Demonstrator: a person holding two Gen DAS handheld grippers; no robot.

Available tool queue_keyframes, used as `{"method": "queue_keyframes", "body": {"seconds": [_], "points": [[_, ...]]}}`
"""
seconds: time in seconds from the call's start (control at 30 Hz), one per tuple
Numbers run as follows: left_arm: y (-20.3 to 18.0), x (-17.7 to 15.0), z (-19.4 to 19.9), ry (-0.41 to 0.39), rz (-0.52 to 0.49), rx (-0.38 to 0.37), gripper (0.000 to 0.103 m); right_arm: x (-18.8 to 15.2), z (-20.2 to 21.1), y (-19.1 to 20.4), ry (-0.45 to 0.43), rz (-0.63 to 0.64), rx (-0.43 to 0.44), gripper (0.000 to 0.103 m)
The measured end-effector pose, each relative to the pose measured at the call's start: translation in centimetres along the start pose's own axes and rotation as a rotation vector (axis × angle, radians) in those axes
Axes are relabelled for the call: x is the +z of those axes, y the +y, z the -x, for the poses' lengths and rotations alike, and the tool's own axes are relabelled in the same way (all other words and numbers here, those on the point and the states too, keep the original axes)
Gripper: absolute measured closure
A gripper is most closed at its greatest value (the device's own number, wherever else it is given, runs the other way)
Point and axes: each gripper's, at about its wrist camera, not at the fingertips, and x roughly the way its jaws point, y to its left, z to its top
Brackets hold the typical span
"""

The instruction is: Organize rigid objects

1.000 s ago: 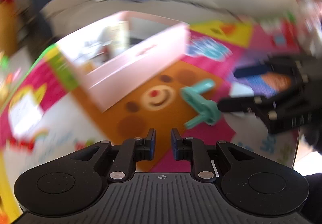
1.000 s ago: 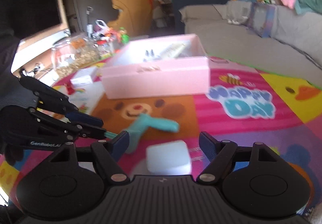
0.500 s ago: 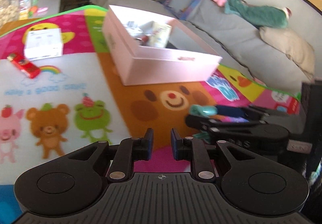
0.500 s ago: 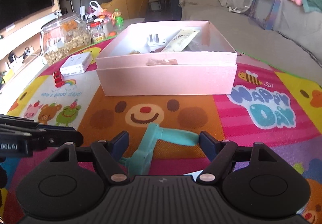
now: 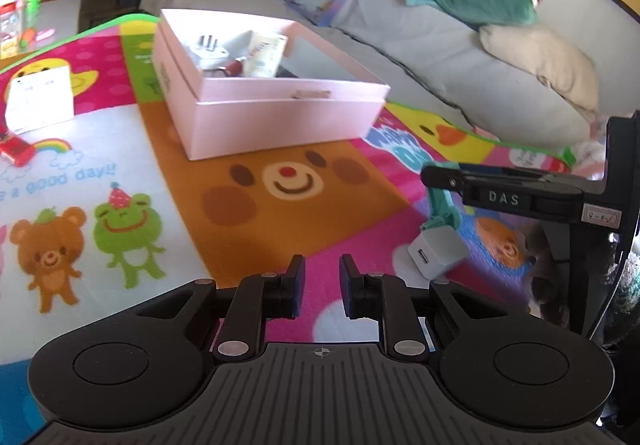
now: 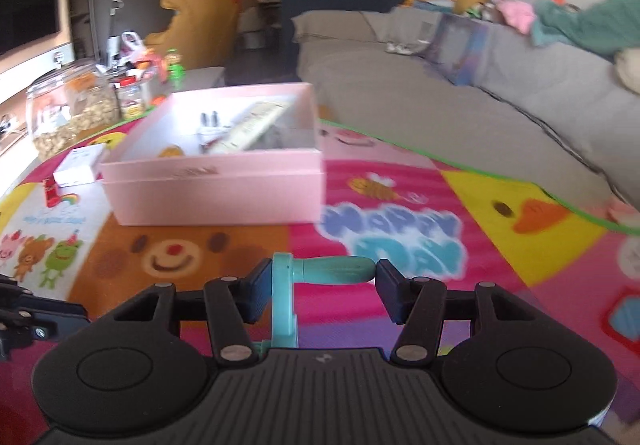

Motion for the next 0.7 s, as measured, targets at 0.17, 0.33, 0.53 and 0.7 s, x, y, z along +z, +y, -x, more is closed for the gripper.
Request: {"method": "queue_keyframes", "body": {"seconds": [0.17, 0.33, 0.53, 0.7], "points": [[-1.6, -0.9, 0.4, 0.018, -0.05, -0.017, 0.083, -2.0, 1.3, -0.9, 0.007, -0.052, -0.019, 0.048], [-4.0, -1.7, 0.8, 0.033, -0.13, -0.084, 0.083, -2.3, 1.3, -1.2, 0.012, -0.091, 0.021, 0.048], [-8.9, -2.1, -1.9, 0.131, -0.272, -0.24, 0.083, -2.1, 0.9, -1.7, 0.058, -0.111, 0.064, 0.047], [-9.8, -1.8, -4.7, 0.149, -0.235, -0.234, 0.084, -3.3, 2.3, -2.0, 0.078, -0.142, 0.104, 0.05]]}}
